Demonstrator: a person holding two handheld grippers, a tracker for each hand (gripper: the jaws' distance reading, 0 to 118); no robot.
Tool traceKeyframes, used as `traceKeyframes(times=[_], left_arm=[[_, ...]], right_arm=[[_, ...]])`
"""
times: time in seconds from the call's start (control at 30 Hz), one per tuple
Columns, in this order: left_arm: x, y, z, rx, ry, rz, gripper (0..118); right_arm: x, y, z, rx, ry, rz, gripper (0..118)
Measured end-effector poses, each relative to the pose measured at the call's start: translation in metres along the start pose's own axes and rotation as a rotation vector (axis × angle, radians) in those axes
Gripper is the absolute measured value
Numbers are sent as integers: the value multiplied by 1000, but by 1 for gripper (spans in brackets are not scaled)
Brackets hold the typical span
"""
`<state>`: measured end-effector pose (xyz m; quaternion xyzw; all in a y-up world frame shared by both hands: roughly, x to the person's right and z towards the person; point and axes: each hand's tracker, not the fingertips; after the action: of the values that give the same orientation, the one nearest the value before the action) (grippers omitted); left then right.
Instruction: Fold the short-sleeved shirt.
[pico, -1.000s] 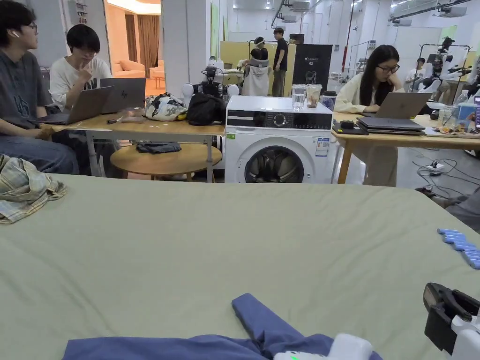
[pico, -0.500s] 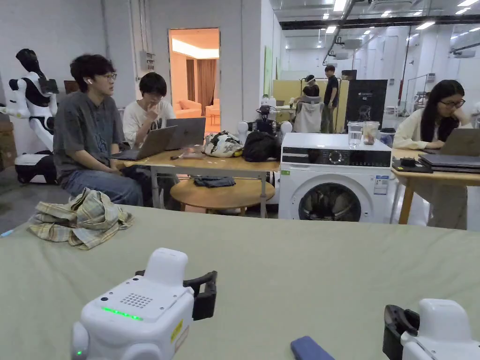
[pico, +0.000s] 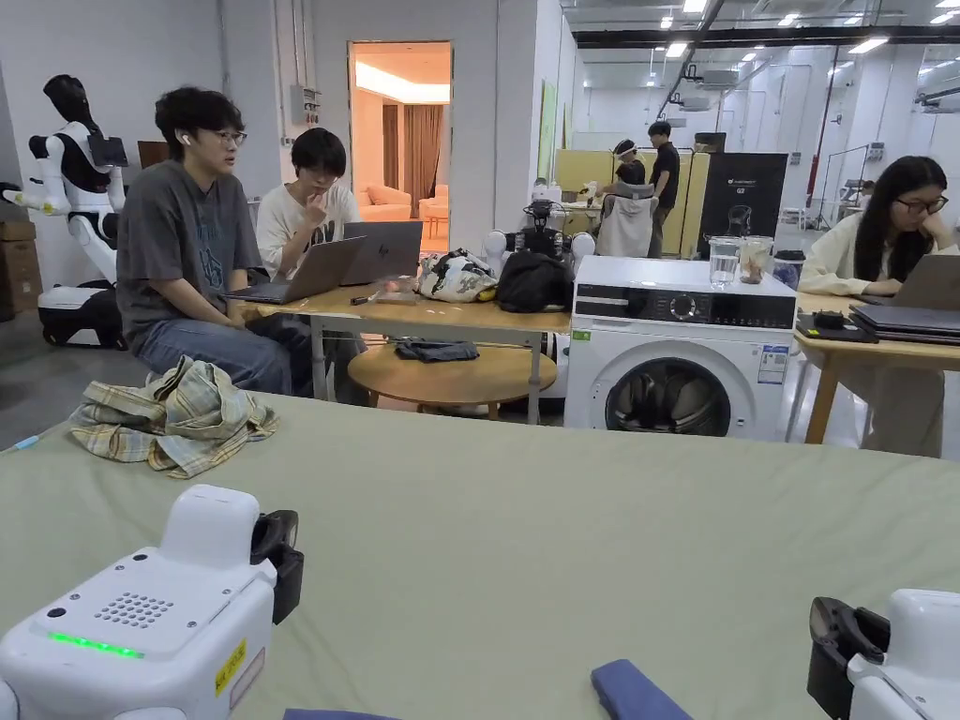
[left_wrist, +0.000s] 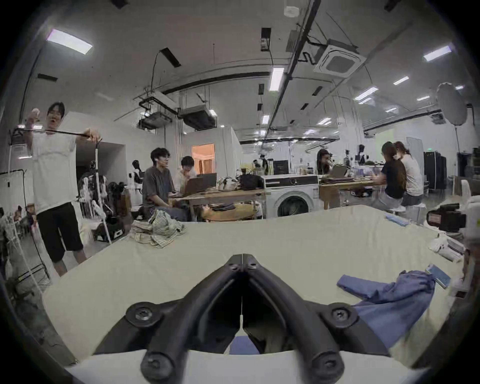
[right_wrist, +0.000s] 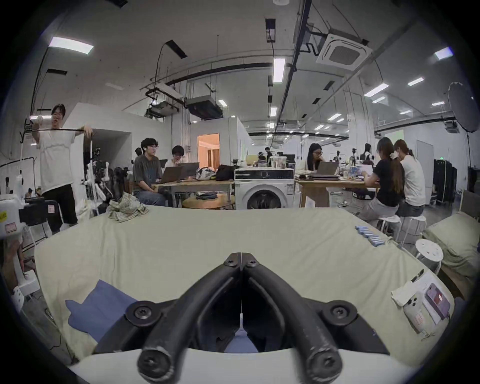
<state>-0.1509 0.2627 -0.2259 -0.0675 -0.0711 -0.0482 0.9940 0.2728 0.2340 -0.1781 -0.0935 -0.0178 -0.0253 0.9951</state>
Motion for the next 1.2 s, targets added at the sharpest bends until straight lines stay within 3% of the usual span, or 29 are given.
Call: traceKeyframes(times=[0.23,0.4,0.43,0.5,0.53,0.67,0.83,0.9,1.03,1.1,1.13,1.2], left_arm=[[-2,0,-7,-30,-34,49,0],[-15,-10,-36,-228,-144,145,0],[-18,-14,-44,-269,-156,149,5],[-25,-26,-69,-419,-167,149,50],[-28,-34,-82,-522,-170,157,57],[-42,-79,-121,-713,-161,256,57],[-35,-121,-158,-852,-139,244,57],[-34,-139,-170,-904,-130,267,39],[-16,-143,-161,-865,-112,176,30],[-11,-142,-162,-875,-137,212,6],[-5,-139,-159,-884,-121,201,0],[2,-139,-156,-882,-111,129,0]], right_arm=[[0,-3,6,3,7,15,0],[1,-11,12,-16,21,-1,0],[2,-13,14,-18,20,-2,0],[5,-18,17,-32,25,-9,0],[6,-22,18,-38,25,-11,0],[14,-34,24,-66,14,-13,0],[36,-44,34,-113,-33,-5,0],[47,-46,40,-127,-65,-10,0],[68,-51,54,-149,-123,-26,0],[77,-56,61,-169,-152,-55,0],[82,-59,65,-182,-166,-82,0],[90,-66,71,-225,-188,-144,0]])
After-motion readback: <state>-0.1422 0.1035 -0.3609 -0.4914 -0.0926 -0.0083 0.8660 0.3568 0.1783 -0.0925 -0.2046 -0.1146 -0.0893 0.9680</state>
